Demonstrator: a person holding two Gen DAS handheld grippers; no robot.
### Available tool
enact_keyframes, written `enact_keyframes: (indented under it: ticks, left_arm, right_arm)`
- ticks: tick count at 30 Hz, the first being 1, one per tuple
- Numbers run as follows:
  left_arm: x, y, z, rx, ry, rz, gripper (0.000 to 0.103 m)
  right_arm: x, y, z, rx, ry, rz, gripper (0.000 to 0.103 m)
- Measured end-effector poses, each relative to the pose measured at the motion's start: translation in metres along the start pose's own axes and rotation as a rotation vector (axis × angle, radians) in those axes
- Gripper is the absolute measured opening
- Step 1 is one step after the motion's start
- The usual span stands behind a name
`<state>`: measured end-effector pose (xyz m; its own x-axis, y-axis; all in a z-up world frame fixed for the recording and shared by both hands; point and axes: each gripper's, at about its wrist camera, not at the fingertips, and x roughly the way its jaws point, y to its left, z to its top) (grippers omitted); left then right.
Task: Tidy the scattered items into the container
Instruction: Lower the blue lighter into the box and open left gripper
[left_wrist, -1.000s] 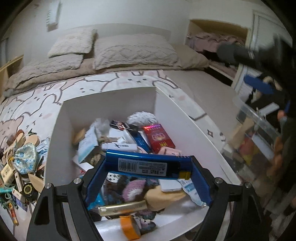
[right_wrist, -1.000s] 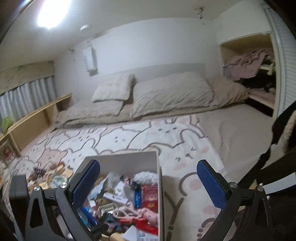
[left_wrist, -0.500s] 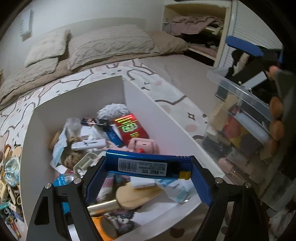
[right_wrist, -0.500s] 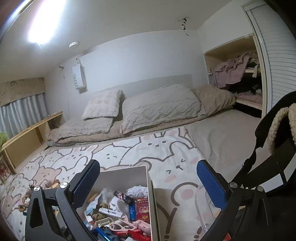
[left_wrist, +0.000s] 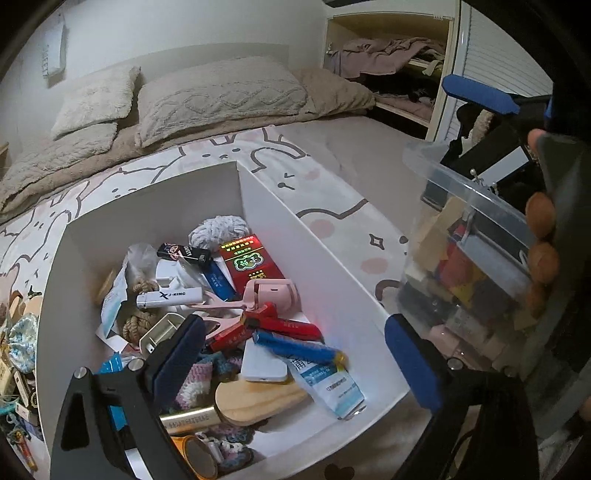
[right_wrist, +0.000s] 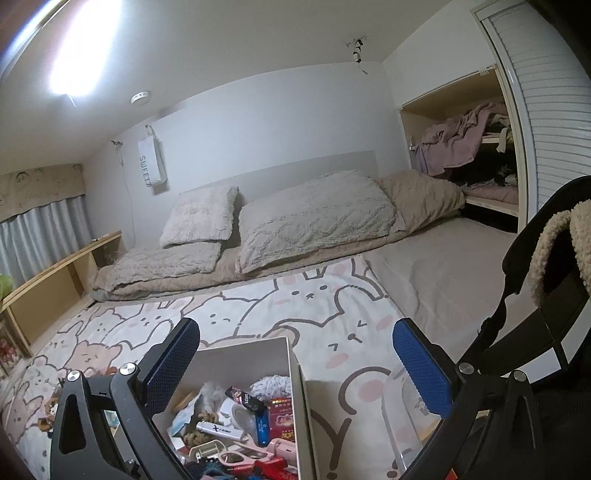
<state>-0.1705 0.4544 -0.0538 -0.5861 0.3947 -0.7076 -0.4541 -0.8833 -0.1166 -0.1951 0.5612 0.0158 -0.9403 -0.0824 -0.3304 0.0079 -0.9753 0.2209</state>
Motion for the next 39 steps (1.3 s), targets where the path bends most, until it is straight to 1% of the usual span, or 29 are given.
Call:
enact_keyframes:
  ticks: [16,23,34,39]
  left_arm:
    - [-0.01,0.008,0.0,-0.005,-0.014,0.011,0.098]
    - [-0.018,0.016,0.001,-0.025,-0.024,0.016,0.098]
    - [-0.04,0.027,0.003,-0.043,-0.069,0.016,0.098]
    - [-0.051,0.034,0.005,-0.041,-0.084,0.032,0.098]
  right_arm:
    - [-0.003,0.005,-0.002,-0.027,0.019,0.007,0.103]
    - [-0.002,0.005,-0.001,-0.025,0.02,0.01,0.103]
    - [-0.004,0.01,-0.003,-0.044,0.026,0.031,0.103]
    - [-0.006,0.012,-0.004,-0.052,0.032,0.045,0.103]
